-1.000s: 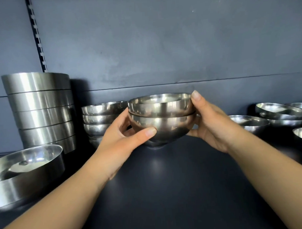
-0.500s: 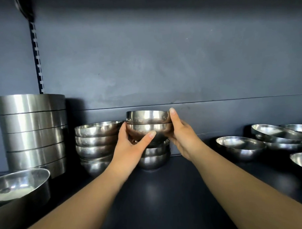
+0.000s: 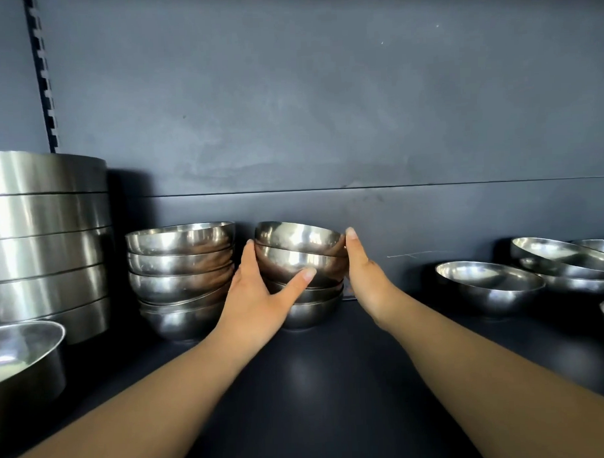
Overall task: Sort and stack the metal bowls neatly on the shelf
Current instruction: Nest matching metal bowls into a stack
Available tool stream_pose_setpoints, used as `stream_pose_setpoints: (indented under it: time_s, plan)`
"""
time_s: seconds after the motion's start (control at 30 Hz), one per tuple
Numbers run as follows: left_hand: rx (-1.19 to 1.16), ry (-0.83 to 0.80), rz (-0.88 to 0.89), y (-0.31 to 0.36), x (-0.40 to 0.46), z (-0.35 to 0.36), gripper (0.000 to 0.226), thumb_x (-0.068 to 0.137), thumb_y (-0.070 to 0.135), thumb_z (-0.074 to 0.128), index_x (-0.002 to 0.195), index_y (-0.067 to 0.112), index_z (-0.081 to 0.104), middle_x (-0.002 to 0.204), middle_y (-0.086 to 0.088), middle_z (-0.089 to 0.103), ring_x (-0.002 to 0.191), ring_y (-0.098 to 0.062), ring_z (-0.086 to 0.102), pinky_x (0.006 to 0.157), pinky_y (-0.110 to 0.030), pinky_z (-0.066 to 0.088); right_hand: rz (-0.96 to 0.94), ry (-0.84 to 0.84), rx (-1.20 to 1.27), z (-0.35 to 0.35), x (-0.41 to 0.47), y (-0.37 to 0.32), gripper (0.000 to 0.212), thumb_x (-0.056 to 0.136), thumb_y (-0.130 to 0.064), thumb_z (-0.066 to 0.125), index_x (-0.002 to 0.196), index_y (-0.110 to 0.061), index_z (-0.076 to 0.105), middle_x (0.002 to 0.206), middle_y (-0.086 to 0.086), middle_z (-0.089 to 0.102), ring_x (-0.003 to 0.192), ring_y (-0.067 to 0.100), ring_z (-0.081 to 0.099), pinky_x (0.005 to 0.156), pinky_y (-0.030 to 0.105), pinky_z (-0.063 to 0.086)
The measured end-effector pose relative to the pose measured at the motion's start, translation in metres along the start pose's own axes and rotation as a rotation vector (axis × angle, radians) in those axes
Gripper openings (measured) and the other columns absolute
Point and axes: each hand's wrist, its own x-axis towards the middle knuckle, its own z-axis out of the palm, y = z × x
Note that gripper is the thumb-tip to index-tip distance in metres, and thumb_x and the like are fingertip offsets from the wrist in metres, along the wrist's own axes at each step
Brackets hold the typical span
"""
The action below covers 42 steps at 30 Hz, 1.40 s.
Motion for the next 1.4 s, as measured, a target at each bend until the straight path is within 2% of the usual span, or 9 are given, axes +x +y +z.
stream_pose_setpoints:
  time_s: [0.13,0.3,0.47,0.6,0.8,1.03,1.1,1.27,1.4]
  plan:
    - [-0.033,-0.008,-0.01,-0.004,-0.003,-0.002,0.103,0.066,0.058,0.067,0.148,0.026,0.012,0.147,0.009,0.037,0.133,-0.01,0.036,0.105,-0.02,0.026,-0.017,-0.145,-0.076,-0.007,-0.005,0.004,0.095,0.06,-0.087,0.028,0.139,-0.034,0.034,0.142,-0.007,0.043,0.131,0.013,0.038,0.113,0.041,0.024]
    - [-0.037,-0.022,0.047,-0.004,-0.005,-0.001,0.09,0.063,0.054,0.07,0.138,0.026,0.032,0.127,0.012,0.054,0.116,-0.006,0.052,0.093,-0.018,0.035,-0.112,-0.207,-0.216,-0.021,-0.006,0.0,0.09,0.037,-0.079,0.061,0.116,-0.042,0.041,0.108,-0.028,0.055,0.105,-0.005,0.051,0.088,0.021,0.039]
    - [-0.079,-0.088,0.063,-0.006,-0.006,-0.005,0.059,0.065,0.053,0.068,0.117,0.042,0.043,0.11,0.028,0.057,0.097,0.024,0.049,0.077,0.006,0.033,-0.183,-0.146,-0.227,-0.017,-0.004,0.004,0.068,0.051,-0.067,0.066,0.11,-0.039,0.047,0.103,-0.024,0.06,0.098,-0.008,0.053,0.081,0.014,0.039]
    - [-0.093,-0.149,0.077,-0.008,-0.007,-0.008,0.093,0.05,0.058,0.066,0.133,0.026,0.037,0.118,0.01,0.06,0.112,-0.002,0.054,0.098,-0.016,0.041,-0.224,-0.092,-0.243,-0.015,0.0,0.008,0.075,0.047,-0.067,0.065,0.113,-0.036,0.046,0.105,-0.02,0.062,0.102,-0.001,0.056,0.091,0.024,0.043]
    - [-0.113,-0.15,0.1,-0.011,-0.003,-0.009,0.063,0.069,0.028,0.077,0.124,0.028,0.047,0.113,0.017,0.063,0.104,0.009,0.056,0.088,-0.006,0.042,-0.249,-0.086,-0.247,-0.017,0.003,0.013,0.057,0.061,-0.062,0.066,0.107,-0.037,0.044,0.102,-0.02,0.059,0.102,-0.001,0.054,0.092,0.025,0.04]
    - [-0.033,-0.173,0.008,-0.015,-0.002,-0.011,0.083,0.067,0.049,0.071,0.137,0.022,0.036,0.132,0.011,0.054,0.125,-0.006,0.047,0.108,-0.029,0.035,-0.252,-0.066,-0.272,-0.01,-0.003,0.015,0.071,0.055,-0.065,0.063,0.115,-0.035,0.04,0.103,-0.024,0.063,0.102,-0.005,0.055,0.089,0.019,0.042]
    - [-0.038,-0.169,-0.013,-0.016,-0.002,-0.009,0.084,0.069,0.049,0.07,0.14,0.023,0.033,0.135,0.011,0.051,0.126,-0.006,0.045,0.106,-0.024,0.034,-0.225,-0.062,-0.293,-0.009,-0.006,0.016,0.062,0.058,-0.066,0.061,0.111,-0.042,0.039,0.094,-0.032,0.062,0.094,-0.014,0.053,0.079,0.01,0.037]
    - [-0.049,-0.166,-0.04,-0.016,-0.002,-0.008,0.077,0.072,0.053,0.064,0.138,0.023,0.037,0.134,0.012,0.051,0.127,-0.006,0.043,0.104,-0.022,0.032,-0.151,-0.066,-0.289,-0.003,-0.004,0.019,0.07,0.063,-0.064,0.062,0.121,-0.03,0.044,0.117,-0.014,0.059,0.11,0.006,0.053,0.091,0.023,0.038]
    - [-0.057,-0.205,-0.039,-0.017,-0.006,-0.003,0.109,0.058,0.062,0.067,0.146,0.021,0.018,0.143,0.015,0.04,0.133,-0.005,0.036,0.105,-0.021,0.027,-0.134,-0.053,-0.271,-0.005,-0.004,0.019,0.069,0.055,-0.067,0.062,0.112,-0.03,0.052,0.11,-0.016,0.061,0.105,0.002,0.055,0.088,0.021,0.042]
